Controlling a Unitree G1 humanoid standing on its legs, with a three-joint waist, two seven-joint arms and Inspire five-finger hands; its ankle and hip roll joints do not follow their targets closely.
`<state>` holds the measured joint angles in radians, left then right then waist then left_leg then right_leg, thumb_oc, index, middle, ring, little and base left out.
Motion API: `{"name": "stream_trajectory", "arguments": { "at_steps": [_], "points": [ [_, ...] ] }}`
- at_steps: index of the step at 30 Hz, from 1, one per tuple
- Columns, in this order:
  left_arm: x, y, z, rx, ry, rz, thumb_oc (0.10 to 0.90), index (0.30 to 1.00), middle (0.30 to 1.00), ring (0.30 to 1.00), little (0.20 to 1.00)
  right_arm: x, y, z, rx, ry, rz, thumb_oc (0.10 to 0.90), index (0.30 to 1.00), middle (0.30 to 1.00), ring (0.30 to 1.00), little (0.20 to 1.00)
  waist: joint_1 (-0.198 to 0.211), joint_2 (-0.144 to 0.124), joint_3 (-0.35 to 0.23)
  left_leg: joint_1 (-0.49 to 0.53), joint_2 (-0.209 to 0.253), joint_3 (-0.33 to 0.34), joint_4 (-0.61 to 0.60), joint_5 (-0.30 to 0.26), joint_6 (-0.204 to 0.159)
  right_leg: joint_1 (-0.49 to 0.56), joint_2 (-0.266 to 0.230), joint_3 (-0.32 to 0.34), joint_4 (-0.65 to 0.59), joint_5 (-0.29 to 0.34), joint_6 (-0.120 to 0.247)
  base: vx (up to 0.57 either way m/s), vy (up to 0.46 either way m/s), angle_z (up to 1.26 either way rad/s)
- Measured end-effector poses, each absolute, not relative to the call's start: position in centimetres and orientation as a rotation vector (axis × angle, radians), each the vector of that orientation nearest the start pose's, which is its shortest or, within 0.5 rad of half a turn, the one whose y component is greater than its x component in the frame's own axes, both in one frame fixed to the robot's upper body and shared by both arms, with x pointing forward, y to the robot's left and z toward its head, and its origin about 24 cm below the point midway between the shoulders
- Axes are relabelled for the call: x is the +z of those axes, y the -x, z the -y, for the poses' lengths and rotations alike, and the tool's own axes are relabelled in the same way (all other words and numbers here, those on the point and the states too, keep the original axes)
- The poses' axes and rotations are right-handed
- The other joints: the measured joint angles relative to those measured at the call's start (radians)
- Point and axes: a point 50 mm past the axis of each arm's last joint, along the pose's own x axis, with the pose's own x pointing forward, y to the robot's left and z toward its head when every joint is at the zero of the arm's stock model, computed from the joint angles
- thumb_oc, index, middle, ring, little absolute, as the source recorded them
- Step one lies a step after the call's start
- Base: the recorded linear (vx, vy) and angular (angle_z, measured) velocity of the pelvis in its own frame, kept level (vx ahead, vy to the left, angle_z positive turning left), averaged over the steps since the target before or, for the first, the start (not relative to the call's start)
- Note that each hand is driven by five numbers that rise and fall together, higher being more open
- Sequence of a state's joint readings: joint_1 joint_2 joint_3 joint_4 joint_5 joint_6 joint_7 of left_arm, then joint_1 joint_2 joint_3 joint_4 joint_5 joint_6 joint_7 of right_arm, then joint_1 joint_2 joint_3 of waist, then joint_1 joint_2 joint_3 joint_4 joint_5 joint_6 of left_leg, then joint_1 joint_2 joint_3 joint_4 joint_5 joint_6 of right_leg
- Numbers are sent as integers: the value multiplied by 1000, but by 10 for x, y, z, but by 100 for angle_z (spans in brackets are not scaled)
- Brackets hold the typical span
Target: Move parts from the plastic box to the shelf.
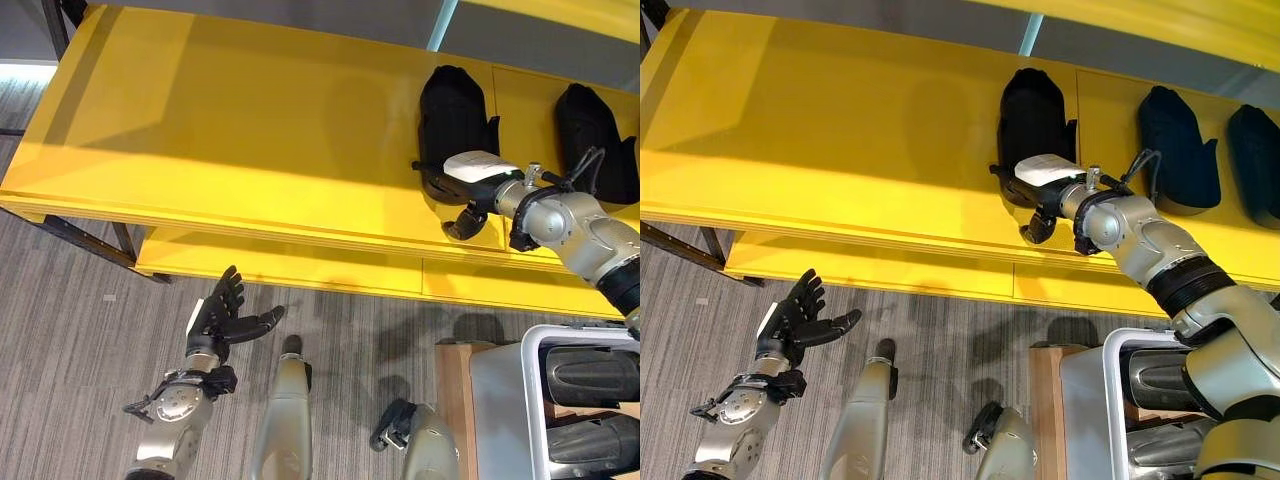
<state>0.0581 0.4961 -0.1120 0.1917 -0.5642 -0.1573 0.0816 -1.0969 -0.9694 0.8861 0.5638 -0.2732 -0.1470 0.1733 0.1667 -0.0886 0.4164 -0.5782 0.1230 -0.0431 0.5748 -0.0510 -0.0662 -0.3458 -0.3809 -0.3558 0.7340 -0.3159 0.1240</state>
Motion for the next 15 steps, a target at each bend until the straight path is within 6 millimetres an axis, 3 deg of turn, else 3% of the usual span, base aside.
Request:
{"name": "stream_trajectory", "arguments": {
  "at_steps": [15],
  "points": [
    [18, -234, -246, 105, 52, -123, 900, 1000, 1000, 1000, 1000, 222, -377, 219, 343, 1634, 169, 900, 1000, 1000, 1000, 1000, 2, -3, 1, -8, 4, 8, 3, -1, 1, -15, 0, 7, 6, 1, 0, 1, -1, 0]
  ]
}}
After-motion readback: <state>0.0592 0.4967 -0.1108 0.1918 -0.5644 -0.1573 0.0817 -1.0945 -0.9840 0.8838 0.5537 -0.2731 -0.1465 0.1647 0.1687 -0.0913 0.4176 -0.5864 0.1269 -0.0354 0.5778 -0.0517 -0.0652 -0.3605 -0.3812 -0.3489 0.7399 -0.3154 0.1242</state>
